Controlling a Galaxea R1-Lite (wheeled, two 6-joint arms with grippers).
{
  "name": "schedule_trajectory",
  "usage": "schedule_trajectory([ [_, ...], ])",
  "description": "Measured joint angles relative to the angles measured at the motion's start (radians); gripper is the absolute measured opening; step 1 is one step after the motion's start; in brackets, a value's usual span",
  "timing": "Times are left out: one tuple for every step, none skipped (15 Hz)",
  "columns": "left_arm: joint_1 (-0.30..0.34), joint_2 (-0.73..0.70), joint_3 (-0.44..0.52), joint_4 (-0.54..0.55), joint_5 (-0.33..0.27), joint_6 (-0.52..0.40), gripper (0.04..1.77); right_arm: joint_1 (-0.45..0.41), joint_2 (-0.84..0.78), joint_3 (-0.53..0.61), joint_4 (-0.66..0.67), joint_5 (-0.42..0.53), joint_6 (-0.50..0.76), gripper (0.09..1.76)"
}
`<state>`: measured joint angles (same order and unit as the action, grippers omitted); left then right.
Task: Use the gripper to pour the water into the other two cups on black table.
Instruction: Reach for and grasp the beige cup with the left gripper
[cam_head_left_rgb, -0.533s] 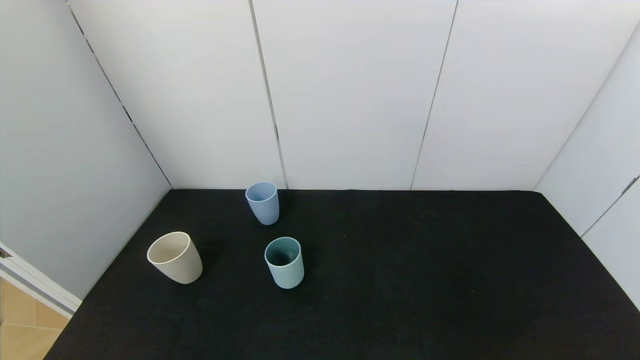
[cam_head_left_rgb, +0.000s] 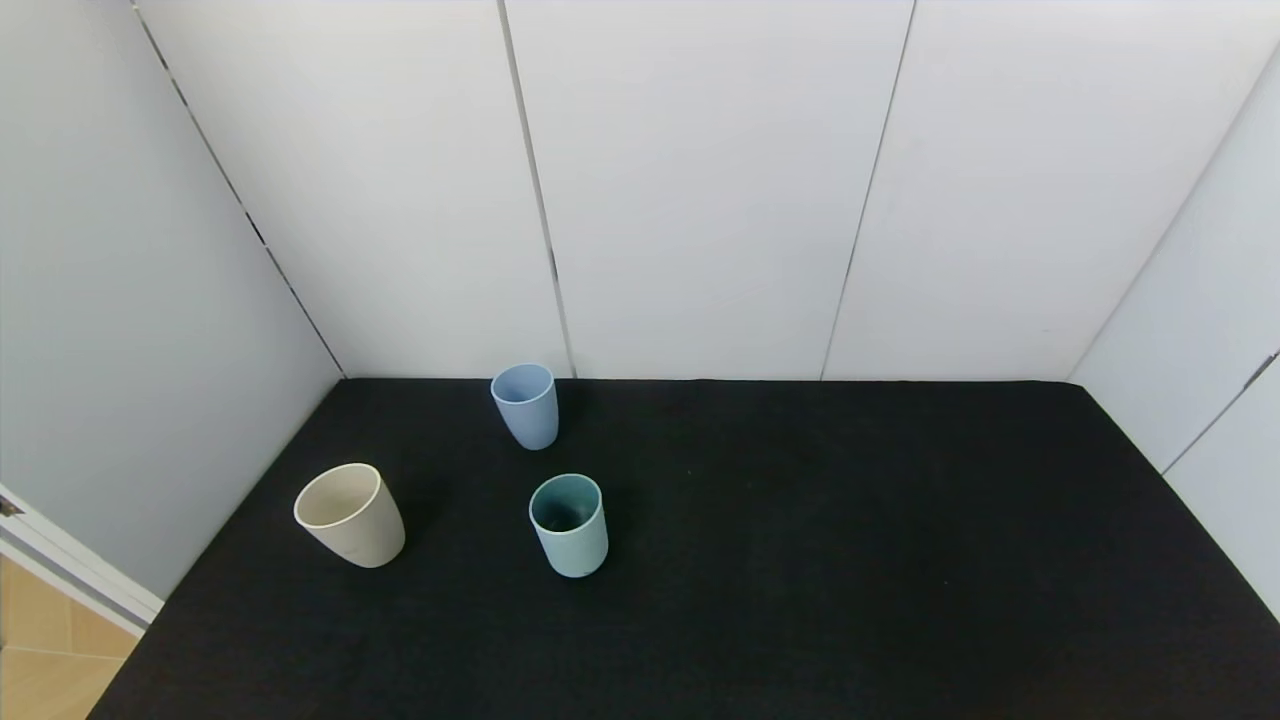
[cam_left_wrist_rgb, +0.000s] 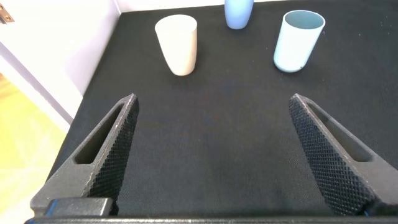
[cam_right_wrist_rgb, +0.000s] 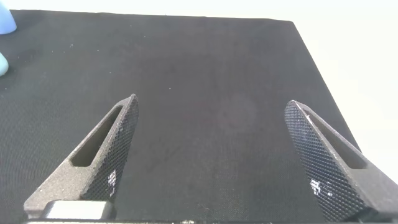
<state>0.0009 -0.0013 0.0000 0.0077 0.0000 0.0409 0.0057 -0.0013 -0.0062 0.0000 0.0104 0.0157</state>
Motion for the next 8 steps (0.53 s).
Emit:
schedule_trajectory([
  [0.0, 0.0, 0.0, -0.003, -0.001, 0.001, 1.72, 0.0, 0.0, 0.0, 0.0, 0.0, 0.0, 1.71],
  [0.0, 0.0, 0.0, -0.003, -0.002, 0.002, 1.72, 0.0, 0.0, 0.0, 0.0, 0.0, 0.0, 1.71],
  [0.0, 0.0, 0.0, -0.004, -0.002, 0.001, 1.72, 0.0, 0.0, 0.0, 0.0, 0.0, -0.001, 1.71],
  [0.0, 0.0, 0.0, -0.004, -0.005, 0.004, 1.72, 0.0, 0.0, 0.0, 0.0, 0.0, -0.001, 1.71],
  [-0.001, 0.0, 0.0, -0.003, -0.011, 0.008, 1.72, 0.0, 0.0, 0.0, 0.0, 0.0, 0.0, 1.71],
  [-0.001, 0.0, -0.001, 0.005, -0.023, 0.012, 1.72, 0.0, 0.0, 0.0, 0.0, 0.0, -0.001, 1.71],
  [-0.001, 0.0, -0.006, 0.007, -0.027, 0.015, 1.72, 0.0, 0.0, 0.0, 0.0, 0.0, 0.0, 1.71],
  [-0.001, 0.0, -0.015, 0.012, -0.03, 0.016, 1.72, 0.0, 0.0, 0.0, 0.0, 0.0, 0.0, 1.71],
])
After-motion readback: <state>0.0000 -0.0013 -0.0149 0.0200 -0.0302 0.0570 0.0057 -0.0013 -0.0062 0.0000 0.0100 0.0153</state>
